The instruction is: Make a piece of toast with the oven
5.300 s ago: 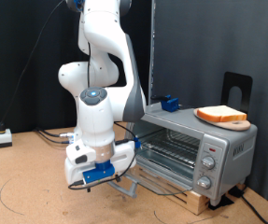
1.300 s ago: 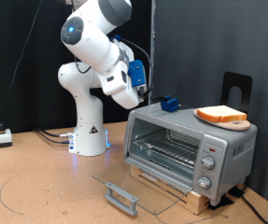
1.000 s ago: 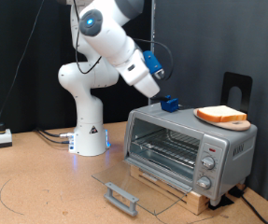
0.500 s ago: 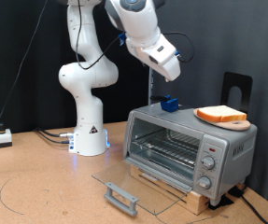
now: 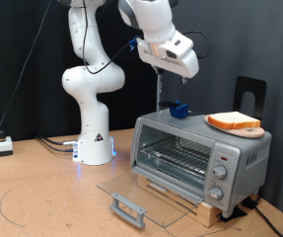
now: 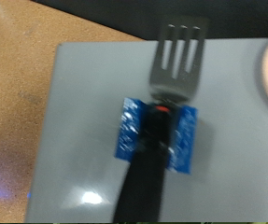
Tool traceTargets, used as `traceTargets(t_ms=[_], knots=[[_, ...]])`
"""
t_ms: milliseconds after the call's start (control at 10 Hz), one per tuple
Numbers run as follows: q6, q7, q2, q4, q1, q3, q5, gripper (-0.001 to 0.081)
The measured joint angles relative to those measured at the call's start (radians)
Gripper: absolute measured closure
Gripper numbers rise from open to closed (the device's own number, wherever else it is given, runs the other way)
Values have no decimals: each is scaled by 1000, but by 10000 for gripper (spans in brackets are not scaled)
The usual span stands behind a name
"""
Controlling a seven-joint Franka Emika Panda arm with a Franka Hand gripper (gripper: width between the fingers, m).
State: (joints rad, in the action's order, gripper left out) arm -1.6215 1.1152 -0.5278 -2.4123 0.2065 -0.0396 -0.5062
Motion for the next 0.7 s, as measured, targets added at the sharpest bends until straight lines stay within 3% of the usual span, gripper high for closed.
traceTargets(t_ms=[500,700], knots=[[-144,-188,-234,-202,-30,72,-1,-4],[-148,-190,-274,-237,-33,66,-4,-4]])
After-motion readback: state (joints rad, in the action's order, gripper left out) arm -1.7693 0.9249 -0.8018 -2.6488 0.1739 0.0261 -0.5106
